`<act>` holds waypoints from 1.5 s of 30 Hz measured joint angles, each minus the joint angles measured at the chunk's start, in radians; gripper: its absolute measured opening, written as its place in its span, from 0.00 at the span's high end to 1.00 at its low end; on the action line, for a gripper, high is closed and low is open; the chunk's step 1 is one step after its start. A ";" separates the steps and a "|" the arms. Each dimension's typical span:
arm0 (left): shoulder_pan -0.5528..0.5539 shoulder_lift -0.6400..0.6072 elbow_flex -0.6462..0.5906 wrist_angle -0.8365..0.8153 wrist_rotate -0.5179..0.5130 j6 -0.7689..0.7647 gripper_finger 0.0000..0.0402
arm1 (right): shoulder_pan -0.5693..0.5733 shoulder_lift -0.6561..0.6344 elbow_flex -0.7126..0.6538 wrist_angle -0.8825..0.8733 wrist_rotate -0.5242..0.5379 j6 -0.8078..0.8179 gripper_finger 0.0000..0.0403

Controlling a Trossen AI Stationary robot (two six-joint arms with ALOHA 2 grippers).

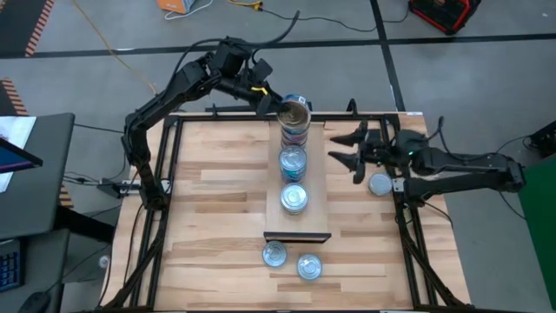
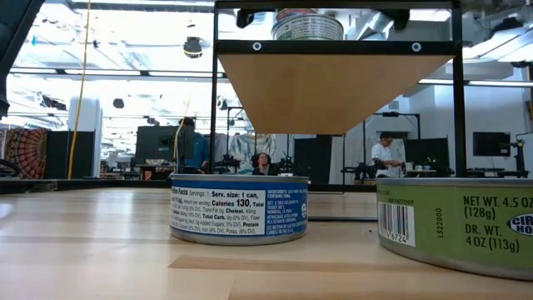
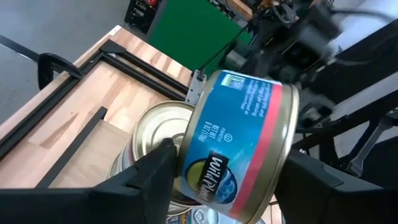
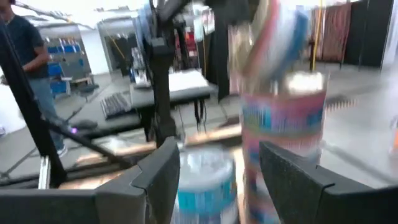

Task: Stack canned seafood by type on shelf
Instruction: Stack the blue and pink tuna can on the shelf on top of the other blue and pink tuna can

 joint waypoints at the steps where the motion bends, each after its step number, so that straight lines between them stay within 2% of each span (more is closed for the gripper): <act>1: 0.003 0.000 0.000 0.000 0.004 0.000 0.45 | -0.004 0.008 0.030 -0.007 0.001 -0.019 0.40; 7: 0.015 0.000 0.000 -0.001 0.009 -0.001 0.52 | -0.075 0.135 0.217 -0.060 0.005 -0.085 0.39; 13: 0.028 0.001 0.000 -0.002 0.022 -0.061 0.52 | -0.178 0.280 0.433 -0.246 -0.008 -0.076 0.35; 15: 0.029 0.001 -0.001 -0.002 0.032 -0.081 0.52 | -0.212 0.325 0.490 -0.288 -0.051 -0.044 0.34; 19: 0.028 0.001 -0.001 -0.001 0.045 -0.107 0.52 | -0.268 0.396 0.598 -0.321 -0.208 0.032 0.33; 21: 0.028 0.001 -0.001 0.000 0.046 -0.112 0.52 | -0.281 0.422 0.647 -0.345 -0.228 0.045 0.33; 33: 0.014 0.001 -0.001 0.057 0.011 -0.105 0.50 | -0.296 0.538 0.748 -0.388 -0.228 0.046 0.33; 45: 0.000 0.001 -0.001 0.062 -0.002 -0.027 0.29 | -0.319 0.553 0.768 -0.476 -0.231 0.068 0.33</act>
